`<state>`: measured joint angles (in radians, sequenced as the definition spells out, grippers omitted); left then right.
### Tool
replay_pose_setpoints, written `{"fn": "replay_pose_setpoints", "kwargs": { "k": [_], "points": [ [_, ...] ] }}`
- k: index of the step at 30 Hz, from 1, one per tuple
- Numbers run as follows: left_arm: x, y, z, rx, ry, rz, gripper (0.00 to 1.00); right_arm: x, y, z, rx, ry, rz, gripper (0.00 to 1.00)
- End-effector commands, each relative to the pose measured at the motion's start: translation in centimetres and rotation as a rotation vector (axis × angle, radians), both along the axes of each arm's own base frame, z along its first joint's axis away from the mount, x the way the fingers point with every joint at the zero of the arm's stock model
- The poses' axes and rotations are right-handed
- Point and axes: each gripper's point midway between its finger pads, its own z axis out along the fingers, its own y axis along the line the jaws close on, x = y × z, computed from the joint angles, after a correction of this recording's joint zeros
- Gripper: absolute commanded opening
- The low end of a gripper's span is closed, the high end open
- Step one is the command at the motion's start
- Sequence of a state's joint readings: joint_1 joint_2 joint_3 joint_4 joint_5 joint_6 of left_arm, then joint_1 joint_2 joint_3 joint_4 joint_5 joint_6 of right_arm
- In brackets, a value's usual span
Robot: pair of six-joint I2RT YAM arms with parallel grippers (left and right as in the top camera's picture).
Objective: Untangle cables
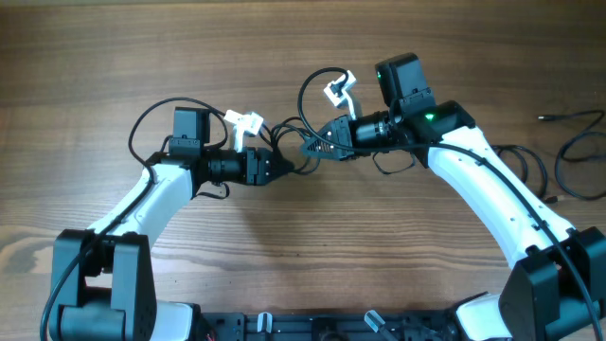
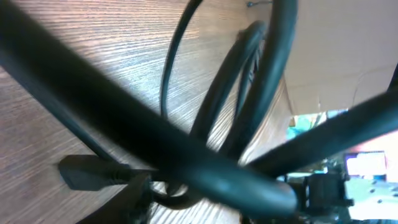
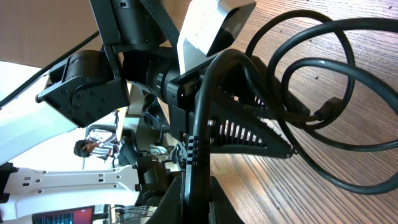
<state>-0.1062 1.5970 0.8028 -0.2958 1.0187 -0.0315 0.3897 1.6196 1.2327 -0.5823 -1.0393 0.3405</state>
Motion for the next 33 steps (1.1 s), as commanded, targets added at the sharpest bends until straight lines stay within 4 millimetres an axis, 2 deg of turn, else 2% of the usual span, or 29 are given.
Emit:
{"fn": "replay_pose_setpoints", "kwargs": {
  "k": [1,2,4,8,9,12,14,16,17,18,20,22,25,26,28,29,30,31,33],
  "points": [
    [0.3,0.1,0.2,0.028,-0.038,-0.003,0.28,-0.1,0.3,-0.1,0.011,0.011,0.012,0.04],
    [0.2,0.1,0.1,0.031,-0.033,-0.001,0.21,-0.1,0.3,-0.1,0.011,0.011,0.012,0.04],
    [0.2,0.1,0.1,0.032,-0.029,-0.001,0.15,-0.1,0.3,-0.1,0.011,0.009,0.012,0.04],
    [0.1,0.1,0.0,0.034,-0.021,-0.002,0.08,0.2,0.3,-0.1,0.006,-0.004,0.007,0.04],
    [0.1,0.1,0.0,0.034,-0.021,-0.002,0.07,0.5,0.1,-0.5,-0.015,-0.017,-0.010,0.04],
    [-0.1,0.2,0.0,0.035,-0.014,-0.004,0.04,3.1,-1.5,-3.1,-0.196,-0.084,-0.144,0.07],
    [-0.4,0.1,0.0,0.032,-0.020,-0.021,0.04,4.4,-3.0,-4.5,-0.309,-0.123,-0.219,0.28],
    [-0.8,-0.1,0.3,0.010,-0.033,-0.049,0.04,4.5,-3.6,-5.2,-0.362,-0.154,-0.212,0.60],
    [-1.2,-0.4,0.7,-0.021,-0.046,-0.077,0.04,3.9,-3.6,-5.3,-0.355,-0.146,-0.185,0.62],
    [-1.6,-0.6,1.1,-0.046,-0.062,-0.104,0.04,2.9,-2.9,-4.8,-0.306,-0.130,-0.135,0.59],
    [-1.8,-0.8,1.3,-0.061,-0.066,-0.116,0.04,1.3,-1.6,-3.3,-0.194,-0.139,-0.024,0.59],
    [-1.8,-0.8,1.3,-0.061,-0.066,-0.117,0.04,0.8,-1.2,-2.7,-0.144,-0.167,0.026,0.67],
    [-2.0,-1.1,1.4,-0.064,-0.066,-0.129,0.04,-0.7,-0.4,-1.2,-0.043,-0.191,0.113,0.68],
    [-2.0,-1.1,1.4,-0.064,-0.066,-0.129,0.04,-0.8,-0.4,-1.2,-0.052,-0.187,0.110,0.68],
    [-2.0,-1.1,1.4,-0.067,-0.068,-0.129,0.04,-0.8,-0.7,-2.6,-0.172,-0.187,0.072,0.64],
    [-2.1,-1.2,1.6,-0.080,-0.068,-0.134,0.04,-1.5,0.1,-2.9,-0.188,-0.211,0.105,0.64],
    [-2.1,-1.2,1.7,-0.082,-0.067,-0.135,0.04,-1.4,0.2,-3.6,-0.246,-0.230,0.091,0.59],
    [-2.1,-1.2,1.7,-0.082,-0.064,-0.133,0.04,0.1,-1.0,-4.3,-0.377,-0.248,-0.023,0.58],
    [-2.1,-1.2,1.7,-0.082,-0.062,-0.133,0.04,1.5,-2.0,-1.6,-0.410,-0.347,-0.107,0.60]
  ]
}}
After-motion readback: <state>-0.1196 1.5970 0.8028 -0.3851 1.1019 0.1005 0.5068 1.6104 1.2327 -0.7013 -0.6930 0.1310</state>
